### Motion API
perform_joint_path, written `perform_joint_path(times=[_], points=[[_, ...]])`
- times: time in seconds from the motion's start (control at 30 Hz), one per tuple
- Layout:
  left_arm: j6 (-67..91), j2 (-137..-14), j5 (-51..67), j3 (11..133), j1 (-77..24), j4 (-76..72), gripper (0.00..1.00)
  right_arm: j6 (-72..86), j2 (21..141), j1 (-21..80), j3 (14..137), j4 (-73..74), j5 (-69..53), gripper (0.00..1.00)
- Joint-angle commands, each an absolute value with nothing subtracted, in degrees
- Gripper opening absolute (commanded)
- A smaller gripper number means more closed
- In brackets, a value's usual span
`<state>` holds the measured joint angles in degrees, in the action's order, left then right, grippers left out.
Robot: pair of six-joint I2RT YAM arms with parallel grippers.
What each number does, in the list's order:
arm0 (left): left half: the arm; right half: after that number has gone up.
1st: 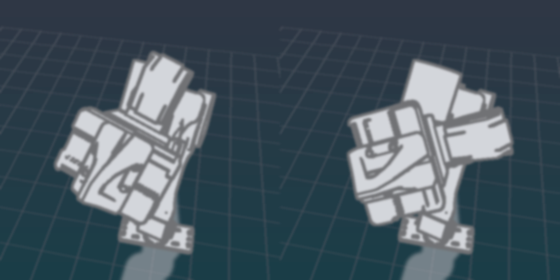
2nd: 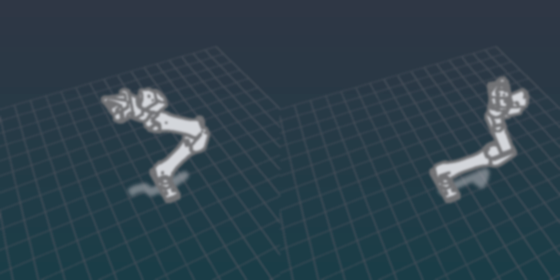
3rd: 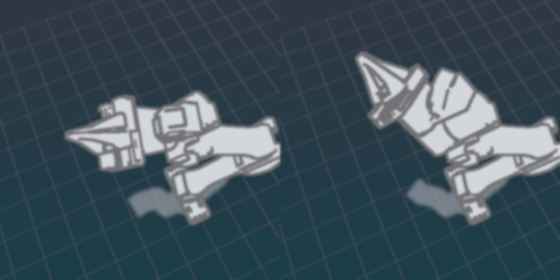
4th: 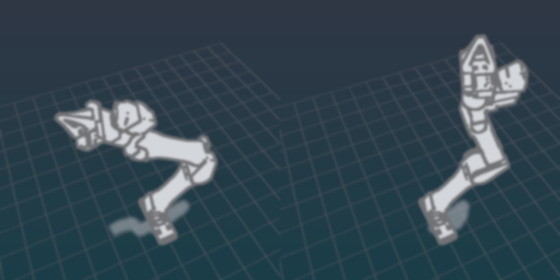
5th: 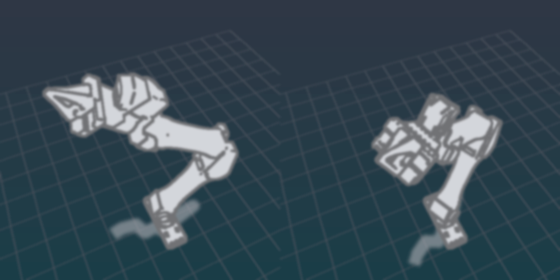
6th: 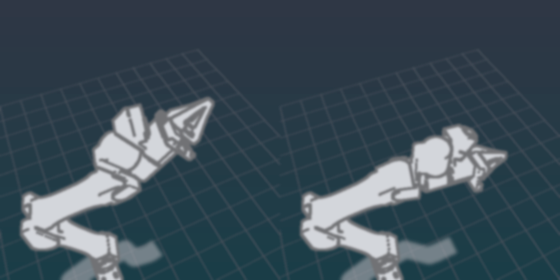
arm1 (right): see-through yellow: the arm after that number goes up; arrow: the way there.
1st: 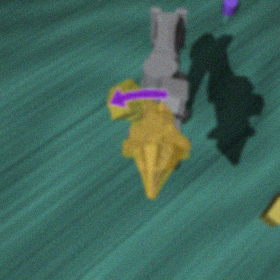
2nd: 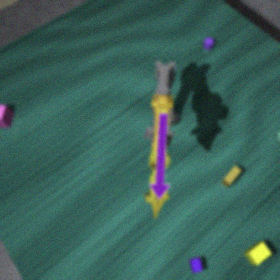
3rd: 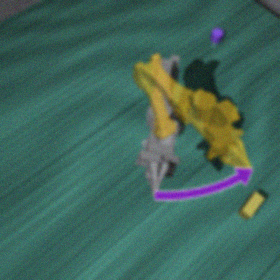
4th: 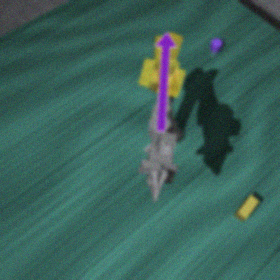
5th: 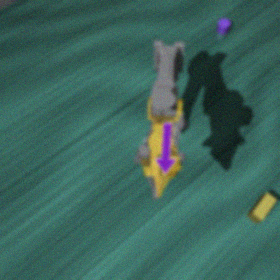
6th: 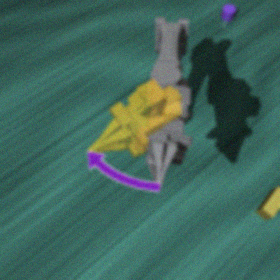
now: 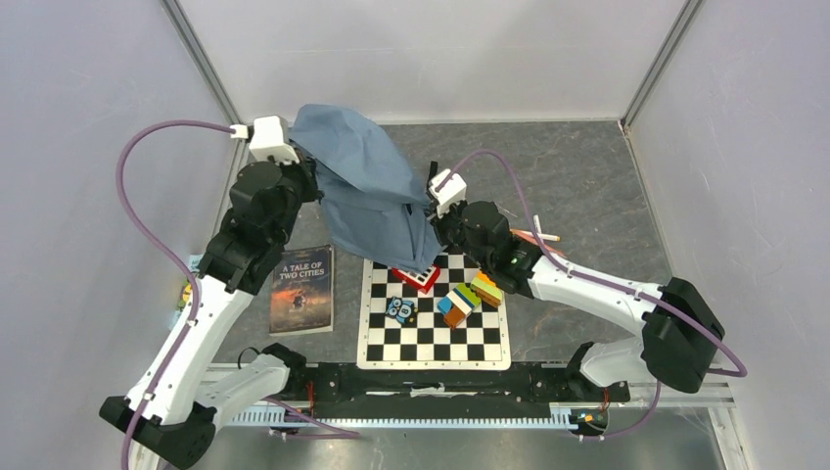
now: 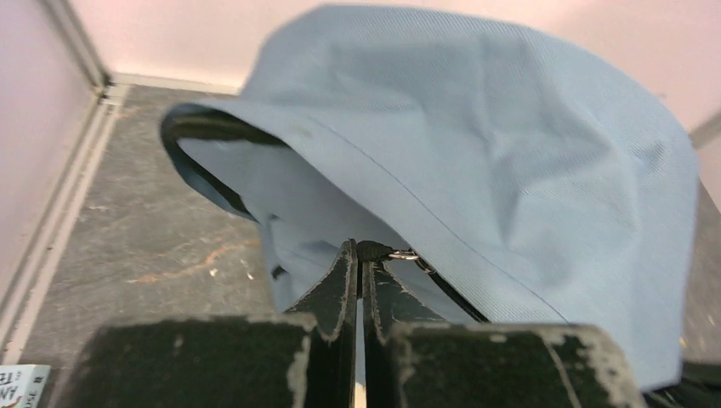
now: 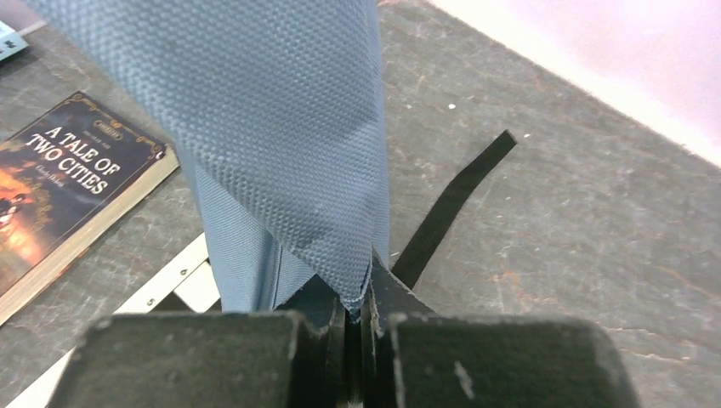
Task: Pack the student bag
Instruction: Unzip the student bag at the center of the board.
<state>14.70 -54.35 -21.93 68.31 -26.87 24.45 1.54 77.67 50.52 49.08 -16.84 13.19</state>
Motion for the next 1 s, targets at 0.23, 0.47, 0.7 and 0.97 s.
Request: perform_joint_path(times=[0.23, 0.47, 0.7, 0.97], points=[[9.9, -51.2, -22.9, 57.1, -20.1, 2.5, 0.02, -10.7, 82.4, 46.6, 60.2, -15.5, 19.6, 0.00], [8.6, -46.8, -5.7, 49.6, -20.2, -5.4, 0.02, -11.6, 87.1, 41.7, 59.6, -17.7, 15.2, 0.18], [9.9, -46.7, 2.7, 49.5, -20.2, -6.4, 0.02, -10.1, 77.8, 40.9, 57.0, -11.2, 11.8, 0.98], [11.5, -48.4, 6.0, 50.3, -20.2, -6.2, 0.02, -11.0, 63.4, 41.3, 54.8, -5.9, -9.0, 0.98]])
